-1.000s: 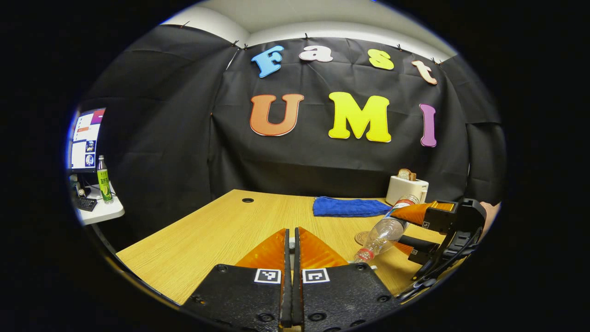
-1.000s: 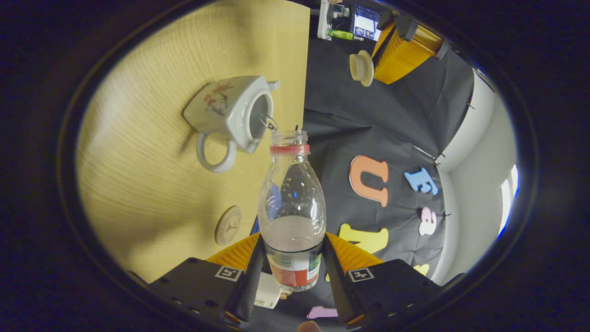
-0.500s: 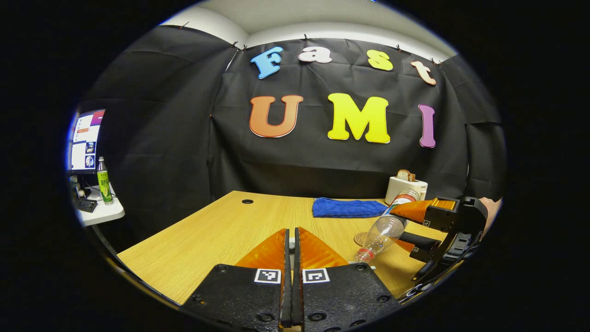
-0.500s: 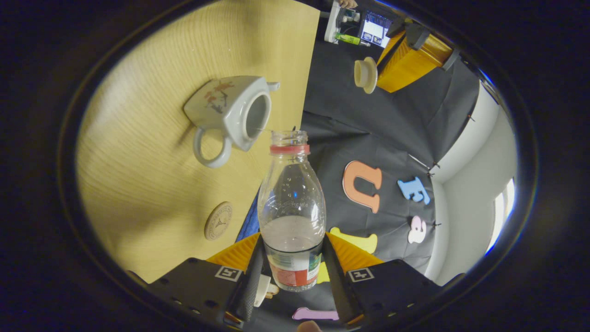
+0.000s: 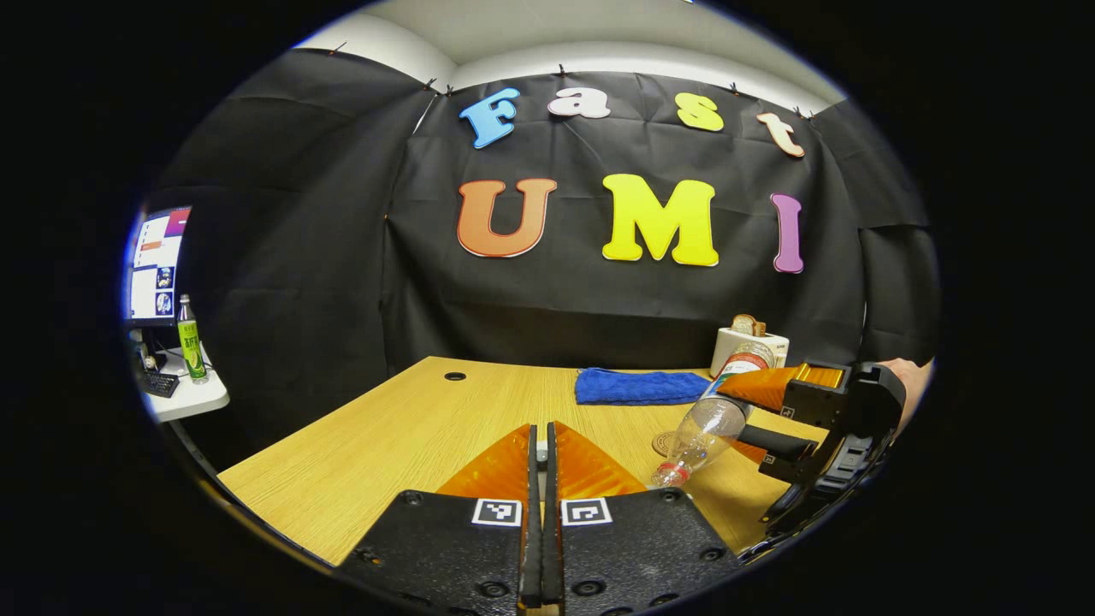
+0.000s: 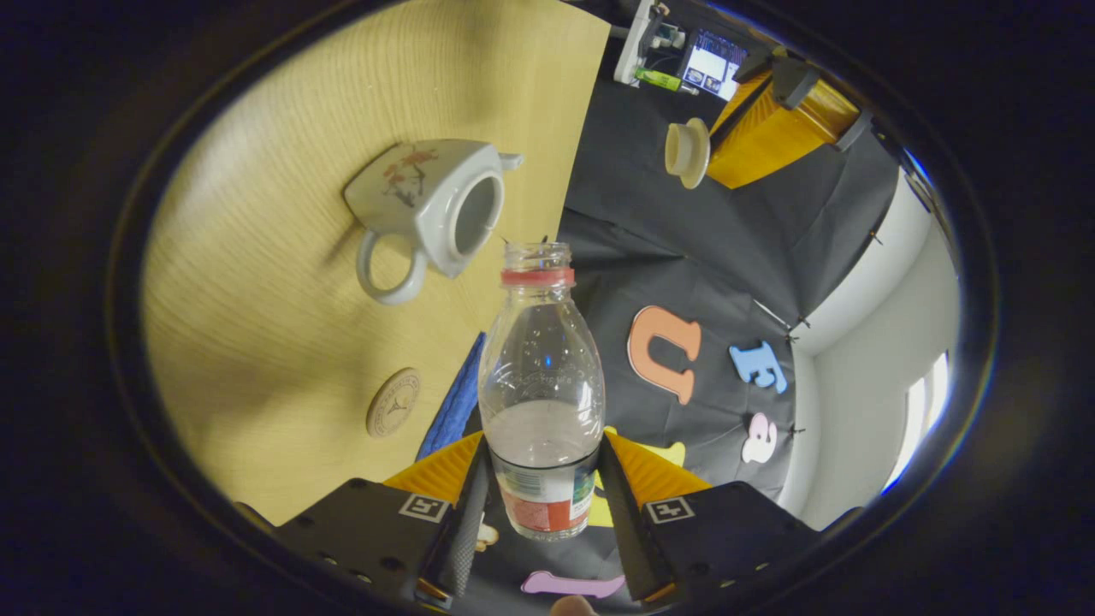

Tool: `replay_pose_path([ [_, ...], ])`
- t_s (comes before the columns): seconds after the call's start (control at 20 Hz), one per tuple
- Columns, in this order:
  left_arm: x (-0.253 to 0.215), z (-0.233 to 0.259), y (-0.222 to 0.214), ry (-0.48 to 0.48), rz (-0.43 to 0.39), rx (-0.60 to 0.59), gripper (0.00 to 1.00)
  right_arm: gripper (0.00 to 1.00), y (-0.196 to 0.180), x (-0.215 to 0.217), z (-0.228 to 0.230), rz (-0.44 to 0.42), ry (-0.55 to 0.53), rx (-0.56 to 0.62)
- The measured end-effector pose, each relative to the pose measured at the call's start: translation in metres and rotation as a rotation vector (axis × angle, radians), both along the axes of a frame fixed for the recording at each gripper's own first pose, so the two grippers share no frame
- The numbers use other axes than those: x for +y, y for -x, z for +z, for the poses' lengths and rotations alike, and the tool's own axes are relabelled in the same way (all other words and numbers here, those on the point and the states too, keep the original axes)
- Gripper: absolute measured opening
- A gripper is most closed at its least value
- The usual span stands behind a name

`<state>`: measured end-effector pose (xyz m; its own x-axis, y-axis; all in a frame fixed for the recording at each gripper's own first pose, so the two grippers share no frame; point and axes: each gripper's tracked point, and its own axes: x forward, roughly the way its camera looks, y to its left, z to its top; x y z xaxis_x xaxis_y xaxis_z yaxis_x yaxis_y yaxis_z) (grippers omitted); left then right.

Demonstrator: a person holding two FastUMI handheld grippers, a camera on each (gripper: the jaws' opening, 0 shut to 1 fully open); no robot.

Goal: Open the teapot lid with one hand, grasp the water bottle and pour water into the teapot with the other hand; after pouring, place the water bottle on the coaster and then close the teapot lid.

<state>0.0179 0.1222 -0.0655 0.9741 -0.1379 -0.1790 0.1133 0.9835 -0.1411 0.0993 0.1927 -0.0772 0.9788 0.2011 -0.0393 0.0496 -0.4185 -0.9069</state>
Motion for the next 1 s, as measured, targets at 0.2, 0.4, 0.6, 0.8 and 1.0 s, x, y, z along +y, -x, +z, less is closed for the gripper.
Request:
replay_pose_path([
  [0.2, 0.0001, 0.0009, -0.0008, 0.001, 0.000, -0.002, 0.03, 0.69, -0.0014, 0.0009, 0.0023, 0.002, 0.017, -0.010],
  [0.4, 0.0001, 0.0021, -0.0019, 0.001, -0.001, -0.004, 0.03, 0.69, -0.0006, 0.0018, 0.0026, 0.006, 0.029, -0.013],
  [0.6, 0.0018, -0.0015, -0.0016, 0.000, 0.000, 0.004, 0.03, 0.68, 0.0002, 0.0028, 0.0053, 0.009, 0.055, -0.026],
  [0.8, 0.0033, -0.0018, -0.0007, 0.004, 0.002, 0.004, 0.03, 0.69, 0.0007, 0.0049, 0.0063, 0.024, 0.069, -0.039],
  [1.0, 0.0067, -0.0008, -0.0002, 0.006, 0.007, 0.001, 0.03, 0.68, 0.0032, 0.0090, 0.0057, 0.036, 0.081, -0.049],
])
